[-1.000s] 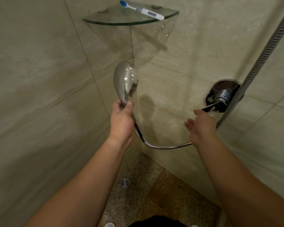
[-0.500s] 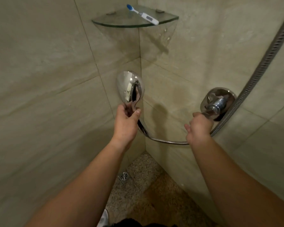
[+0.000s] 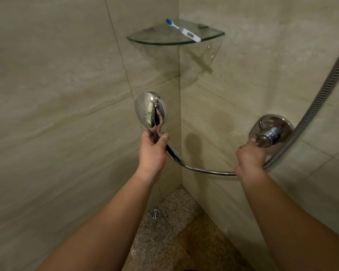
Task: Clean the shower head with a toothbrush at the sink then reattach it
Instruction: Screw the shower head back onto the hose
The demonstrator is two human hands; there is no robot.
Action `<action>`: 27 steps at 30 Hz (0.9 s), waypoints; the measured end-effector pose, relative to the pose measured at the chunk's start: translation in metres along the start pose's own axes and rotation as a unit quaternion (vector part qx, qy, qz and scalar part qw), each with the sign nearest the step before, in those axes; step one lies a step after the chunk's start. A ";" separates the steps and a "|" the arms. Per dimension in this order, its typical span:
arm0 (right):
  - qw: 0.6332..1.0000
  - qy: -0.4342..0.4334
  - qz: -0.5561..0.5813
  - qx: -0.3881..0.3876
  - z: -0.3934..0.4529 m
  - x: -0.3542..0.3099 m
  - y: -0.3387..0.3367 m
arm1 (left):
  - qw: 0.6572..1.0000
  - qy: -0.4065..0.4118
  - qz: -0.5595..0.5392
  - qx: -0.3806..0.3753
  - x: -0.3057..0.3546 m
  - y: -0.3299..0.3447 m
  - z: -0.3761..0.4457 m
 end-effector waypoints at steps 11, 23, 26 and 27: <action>0.999 0.004 0.028 0.040 -0.010 -0.007 -0.001 | 1.000 0.000 -0.004 -0.004 -0.007 -0.001 0.014; 0.998 0.011 0.048 0.040 -0.015 -0.012 0.006 | 1.000 0.000 0.004 0.031 -0.012 -0.012 0.017; 0.997 0.020 0.057 0.043 -0.015 -0.012 0.007 | 0.999 0.003 -0.005 0.043 -0.014 -0.016 0.017; 0.997 0.024 0.060 0.044 -0.015 -0.012 0.008 | 0.999 0.005 -0.006 0.044 -0.014 -0.017 0.017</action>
Point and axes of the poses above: each hand's wrist, its own z-axis towards the middle knuckle, its own y-axis out of the palm, x = y × z, the point moved 5 cm from there along z, towards the middle knuckle, and after that the axes turned 11 degrees about -x, right-handed, at the moved point
